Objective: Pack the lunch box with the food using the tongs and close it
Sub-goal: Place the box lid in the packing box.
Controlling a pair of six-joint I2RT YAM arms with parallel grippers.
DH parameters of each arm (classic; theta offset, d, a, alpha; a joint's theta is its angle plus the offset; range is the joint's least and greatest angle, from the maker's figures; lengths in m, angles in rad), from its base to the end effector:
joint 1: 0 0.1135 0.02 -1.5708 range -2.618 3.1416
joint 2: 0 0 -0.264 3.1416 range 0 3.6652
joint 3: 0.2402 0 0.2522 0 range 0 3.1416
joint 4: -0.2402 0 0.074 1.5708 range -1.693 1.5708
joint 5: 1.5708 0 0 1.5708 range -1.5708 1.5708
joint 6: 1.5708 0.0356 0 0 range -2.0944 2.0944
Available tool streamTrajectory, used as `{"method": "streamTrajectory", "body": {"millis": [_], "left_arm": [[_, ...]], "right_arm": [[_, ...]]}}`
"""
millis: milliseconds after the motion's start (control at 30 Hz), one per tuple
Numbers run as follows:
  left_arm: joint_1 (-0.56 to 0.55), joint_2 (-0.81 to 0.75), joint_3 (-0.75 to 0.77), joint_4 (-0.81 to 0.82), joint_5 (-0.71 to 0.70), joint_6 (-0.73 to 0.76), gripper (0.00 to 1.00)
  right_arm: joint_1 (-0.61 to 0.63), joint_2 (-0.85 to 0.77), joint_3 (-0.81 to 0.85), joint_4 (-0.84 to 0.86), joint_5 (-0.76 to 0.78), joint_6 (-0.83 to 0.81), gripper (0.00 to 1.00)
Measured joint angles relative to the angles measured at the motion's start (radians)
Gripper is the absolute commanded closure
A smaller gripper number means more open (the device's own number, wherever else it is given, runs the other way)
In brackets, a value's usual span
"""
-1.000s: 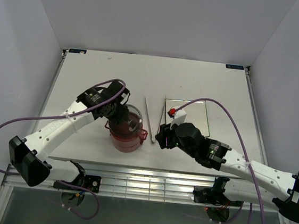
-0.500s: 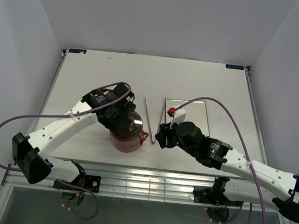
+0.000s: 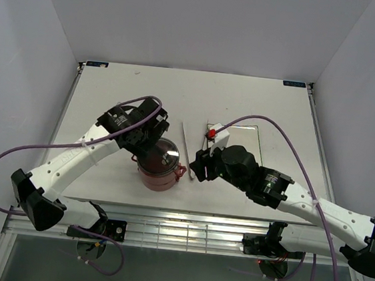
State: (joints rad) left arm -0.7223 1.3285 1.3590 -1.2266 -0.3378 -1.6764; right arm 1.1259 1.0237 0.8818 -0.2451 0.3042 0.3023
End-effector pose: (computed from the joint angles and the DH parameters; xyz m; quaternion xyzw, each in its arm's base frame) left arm 0.1872 -0.1492 0.3371 -0.4725 0.8460 -0.1111 0.2205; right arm 0.1102 0.2063 0.3230 -0.2509 0.7856 0.2662 0.4991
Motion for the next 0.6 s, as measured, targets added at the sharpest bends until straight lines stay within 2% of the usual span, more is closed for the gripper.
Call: {"method": "streamTrajectory", "body": {"millis": [200,267,300,367,467,533,600], "left_arm": [[-0.001,-0.06,0.163,0.028,-0.155,-0.043,0.02],[-0.001,-0.111,0.158,0.08,-0.225,-0.04,0.02],[-0.001,-0.156,0.116,0.163,-0.274,0.006,0.02],[0.0,-0.266,-0.007,0.402,-0.345,0.192,0.02],[0.003,-0.428,-0.23,0.846,-0.393,0.559,0.02],[0.014,-0.452,-0.26,1.022,-0.417,0.739,0.02],[0.053,-0.4,-0.189,1.096,-0.424,0.883,0.02]], "right_arm": [[0.0,0.007,0.039,0.066,-0.084,-0.104,0.43],[0.0,0.025,0.039,0.109,-0.115,-0.154,0.44],[-0.006,0.039,0.041,0.123,-0.135,-0.177,0.44],[-0.016,0.078,0.061,0.139,-0.175,-0.213,0.43],[-0.039,0.15,0.117,0.146,-0.231,-0.248,0.43],[-0.055,0.198,0.162,0.15,-0.273,-0.261,0.43],[-0.065,0.255,0.217,0.15,-0.306,-0.271,0.42]]}}
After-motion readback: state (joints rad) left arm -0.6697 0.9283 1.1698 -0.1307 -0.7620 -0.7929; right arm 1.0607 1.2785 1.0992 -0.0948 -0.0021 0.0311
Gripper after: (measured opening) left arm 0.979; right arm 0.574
